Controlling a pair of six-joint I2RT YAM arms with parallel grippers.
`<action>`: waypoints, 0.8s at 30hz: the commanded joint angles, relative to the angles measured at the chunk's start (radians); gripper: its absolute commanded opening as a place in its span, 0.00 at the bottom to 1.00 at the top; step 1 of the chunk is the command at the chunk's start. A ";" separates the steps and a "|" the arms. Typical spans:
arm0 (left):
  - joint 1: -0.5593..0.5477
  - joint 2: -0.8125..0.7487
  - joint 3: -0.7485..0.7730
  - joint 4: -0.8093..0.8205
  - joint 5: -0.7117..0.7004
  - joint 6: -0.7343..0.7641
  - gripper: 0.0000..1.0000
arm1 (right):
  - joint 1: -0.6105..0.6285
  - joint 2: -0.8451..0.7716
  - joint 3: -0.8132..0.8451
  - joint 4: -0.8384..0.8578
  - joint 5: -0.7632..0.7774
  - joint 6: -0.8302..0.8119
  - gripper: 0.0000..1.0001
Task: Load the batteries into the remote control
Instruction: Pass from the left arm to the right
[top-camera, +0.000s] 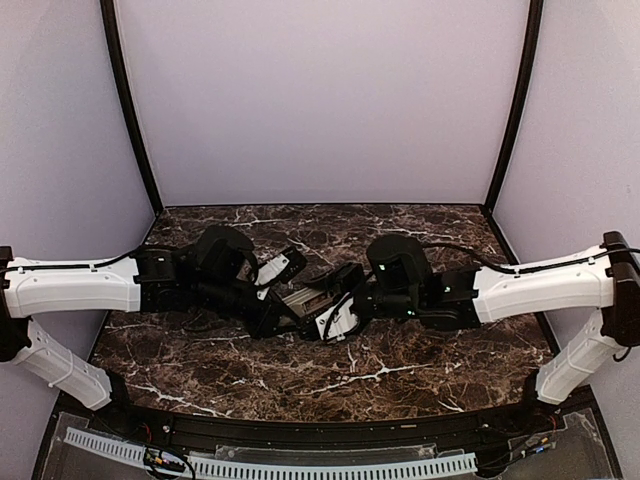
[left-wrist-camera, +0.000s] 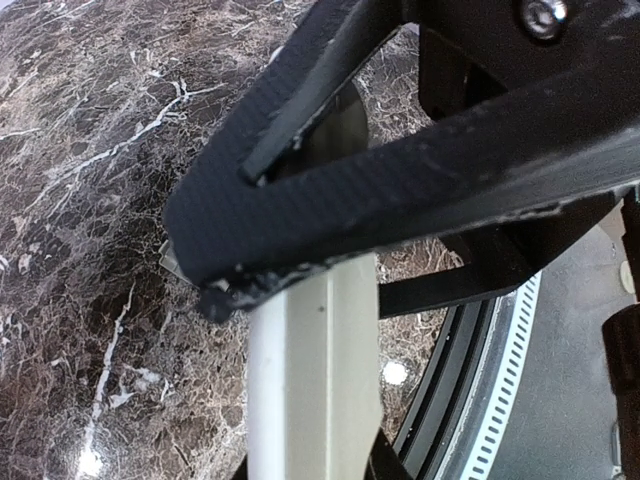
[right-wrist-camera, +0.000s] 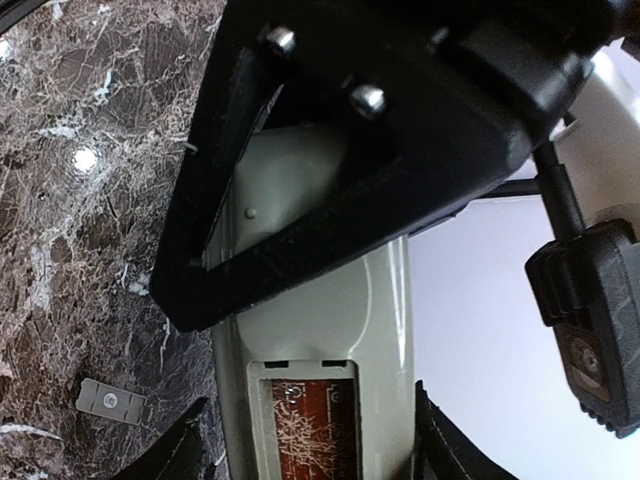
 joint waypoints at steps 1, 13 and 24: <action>-0.005 -0.019 0.025 -0.012 0.023 -0.006 0.00 | 0.019 0.021 0.009 0.031 0.086 -0.018 0.62; -0.004 -0.012 0.044 -0.055 0.032 -0.016 0.01 | 0.033 0.034 0.051 -0.027 0.124 0.112 0.22; 0.023 -0.087 0.174 -0.278 -0.150 -0.058 0.98 | 0.028 -0.012 0.085 -0.388 -0.035 0.462 0.18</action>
